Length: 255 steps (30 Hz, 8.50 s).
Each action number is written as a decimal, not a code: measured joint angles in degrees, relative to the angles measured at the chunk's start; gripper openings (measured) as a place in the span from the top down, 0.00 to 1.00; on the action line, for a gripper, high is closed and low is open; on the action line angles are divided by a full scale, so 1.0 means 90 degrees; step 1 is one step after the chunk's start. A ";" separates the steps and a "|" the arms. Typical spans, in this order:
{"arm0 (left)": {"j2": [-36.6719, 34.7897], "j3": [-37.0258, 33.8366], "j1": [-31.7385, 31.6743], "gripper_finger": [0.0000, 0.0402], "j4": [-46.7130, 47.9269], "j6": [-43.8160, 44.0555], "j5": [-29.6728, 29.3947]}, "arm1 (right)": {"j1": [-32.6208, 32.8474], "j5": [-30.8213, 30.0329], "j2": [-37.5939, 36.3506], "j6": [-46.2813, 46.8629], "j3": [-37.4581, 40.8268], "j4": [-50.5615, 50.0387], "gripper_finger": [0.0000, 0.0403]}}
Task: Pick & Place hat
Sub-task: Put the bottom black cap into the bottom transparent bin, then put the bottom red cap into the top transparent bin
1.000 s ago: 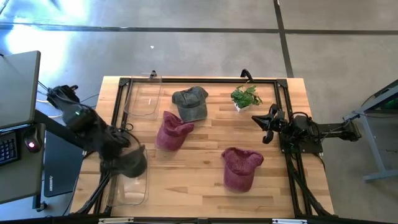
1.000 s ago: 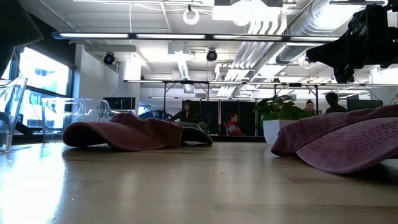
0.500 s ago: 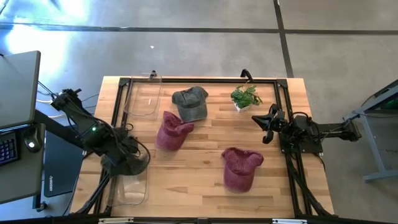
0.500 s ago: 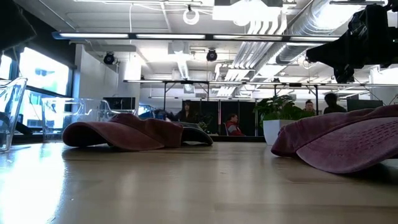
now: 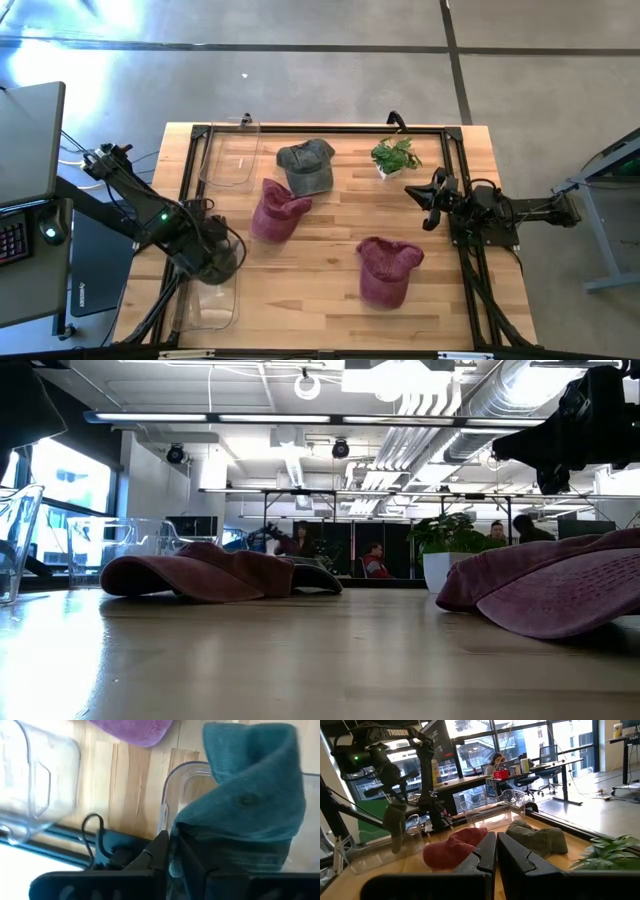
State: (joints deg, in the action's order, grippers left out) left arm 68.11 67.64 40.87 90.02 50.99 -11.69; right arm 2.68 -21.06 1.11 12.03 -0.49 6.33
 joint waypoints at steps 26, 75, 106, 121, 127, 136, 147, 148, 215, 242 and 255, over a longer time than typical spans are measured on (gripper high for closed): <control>-0.1331 0.0375 0.0004 0.98 -0.2555 0.3519 0.1729 | 0.0000 0.0038 0.0001 -0.0058 0.0000 -0.0005 0.97; 0.0581 0.0464 -0.1508 1.00 -0.4931 0.2501 -0.3347 | -0.0012 -0.1358 0.0019 0.2488 -0.0160 0.1760 0.97; 0.1693 0.0476 -0.5582 1.00 -0.6219 -0.4392 0.3485 | -0.0005 0.4521 0.7824 0.5117 -0.3803 -0.4860 0.48; 0.1622 0.0464 -0.5584 1.00 -0.5435 -0.5507 0.3728 | 0.0081 0.5388 0.8286 0.4487 -0.3855 -0.3157 0.72; 0.1628 0.0466 -0.5585 1.00 -0.5677 -0.5401 0.3619 | -0.0009 0.5390 0.7681 0.3669 -0.3898 -0.3110 0.76; 0.1628 0.0466 -0.5582 1.00 -0.5902 -0.4660 0.3376 | 0.0400 0.4708 0.8179 0.1617 -0.3796 -0.2266 0.43; 0.1628 0.0466 -0.5582 1.00 -0.5844 -0.4132 0.3284 | 0.1694 0.3070 0.9467 0.0828 -0.3810 -0.1702 0.53; 0.1628 0.0466 -0.5582 1.00 -0.5852 -0.4131 0.3284 | 0.1778 0.2914 0.9520 0.0842 -0.3812 -0.1688 0.57; 0.1630 0.1872 -0.5582 1.00 -0.4854 -0.7049 0.3301 | 0.1636 0.1995 1.0060 0.3067 -0.5585 -0.1789 0.92; 0.2675 0.1864 -0.5474 0.40 -0.7714 -0.7465 0.5742 | 0.0155 0.3057 0.7428 0.2436 -0.5595 -0.0576 0.95; 0.2772 0.1865 -0.5331 0.40 -0.7749 -0.7547 0.4545 | 0.0160 0.3155 0.7428 0.2151 -0.5595 -0.0529 0.94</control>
State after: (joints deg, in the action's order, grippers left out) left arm 93.06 84.42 -7.10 20.27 -16.93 29.22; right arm 4.12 7.34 67.96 31.38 -50.85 1.56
